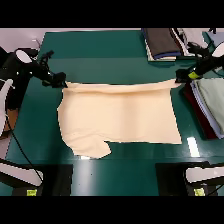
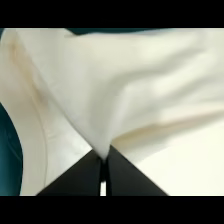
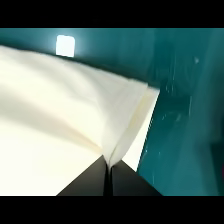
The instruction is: Fold the shirts.
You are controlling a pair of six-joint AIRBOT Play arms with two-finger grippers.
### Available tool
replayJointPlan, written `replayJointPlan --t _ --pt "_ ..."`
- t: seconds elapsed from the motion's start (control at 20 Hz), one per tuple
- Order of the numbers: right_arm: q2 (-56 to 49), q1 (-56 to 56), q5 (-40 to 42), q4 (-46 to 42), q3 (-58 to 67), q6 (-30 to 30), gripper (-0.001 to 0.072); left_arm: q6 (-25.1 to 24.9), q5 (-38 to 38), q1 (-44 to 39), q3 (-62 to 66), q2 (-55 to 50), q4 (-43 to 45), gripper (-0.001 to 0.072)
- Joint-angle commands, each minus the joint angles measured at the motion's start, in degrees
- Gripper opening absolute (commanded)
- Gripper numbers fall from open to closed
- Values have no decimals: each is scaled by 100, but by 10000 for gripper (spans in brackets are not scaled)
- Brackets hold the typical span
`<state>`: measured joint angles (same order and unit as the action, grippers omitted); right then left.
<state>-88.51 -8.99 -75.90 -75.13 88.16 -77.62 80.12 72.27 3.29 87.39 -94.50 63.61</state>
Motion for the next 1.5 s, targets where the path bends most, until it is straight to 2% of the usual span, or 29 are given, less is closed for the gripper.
replayJointPlan --t 0.0,0.05,0.1,0.15,0.25,0.4,0.65,0.85,1.0,1.15,1.45 --pt "299 11 378 -87 -907 -9 15 7 175 -9 -549 -20 107 28" --pt "352 9 505 -87 -1088 -212 55 92 175 -9 -640 -20 116 48" --pt "361 9 546 -83 -1147 -372 311 109 186 -2 -669 -20 122 331" --pt "365 9 531 -74 -1145 -422 404 249 208 -2 -667 -7 136 505" --pt "529 9 505 144 -1141 -413 403 345 358 -2 -669 162 195 500" --pt "1069 9 229 210 -1143 -297 403 345 601 -9 -975 966 767 500" --pt "2070 11 -107 214 -1141 -280 403 621 363 -9 -3783 3324 992 500" --pt "2487 11 -70 212 -1141 -280 403 1023 474 -9 -5674 4815 588 500" --pt "2527 11 -114 214 -1141 -282 403 1091 284 -9 -6269 5143 -85 500" --pt "2527 11 -129 216 -1141 -282 403 898 -271 -9 -6623 5141 -767 500" --pt "2527 11 -153 229 -1143 -284 403 647 -743 -9 -7005 5128 -1384 499"
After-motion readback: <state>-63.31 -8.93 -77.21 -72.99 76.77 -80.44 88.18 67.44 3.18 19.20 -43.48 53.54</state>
